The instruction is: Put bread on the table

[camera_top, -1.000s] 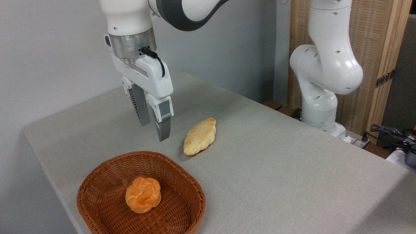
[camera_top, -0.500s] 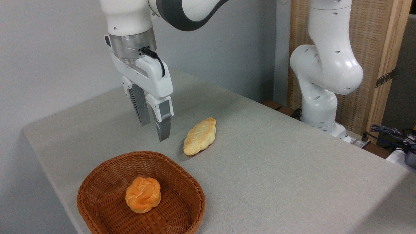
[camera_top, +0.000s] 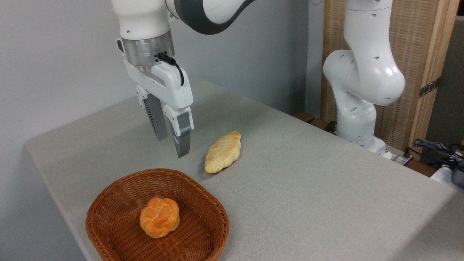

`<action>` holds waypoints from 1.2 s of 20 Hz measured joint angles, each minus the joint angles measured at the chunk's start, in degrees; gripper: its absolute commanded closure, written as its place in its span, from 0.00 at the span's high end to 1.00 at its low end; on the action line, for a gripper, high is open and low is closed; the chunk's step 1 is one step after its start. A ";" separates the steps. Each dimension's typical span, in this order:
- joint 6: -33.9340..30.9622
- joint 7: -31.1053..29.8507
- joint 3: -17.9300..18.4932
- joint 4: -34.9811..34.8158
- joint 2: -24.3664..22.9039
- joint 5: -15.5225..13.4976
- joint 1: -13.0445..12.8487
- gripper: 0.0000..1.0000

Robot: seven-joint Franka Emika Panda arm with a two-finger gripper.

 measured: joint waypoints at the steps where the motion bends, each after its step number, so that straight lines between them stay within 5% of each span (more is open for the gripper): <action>1: 0.00 0.00 0.00 0.00 0.00 0.00 0.00 1.00; 8: 0.03 0.00 0.01 0.00 0.08 0.01 0.00 1.00; 12: 5.34 0.00 0.32 -0.51 0.61 0.10 0.34 1.00; 24: 15.02 0.87 4.04 -2.19 9.02 2.54 0.85 1.00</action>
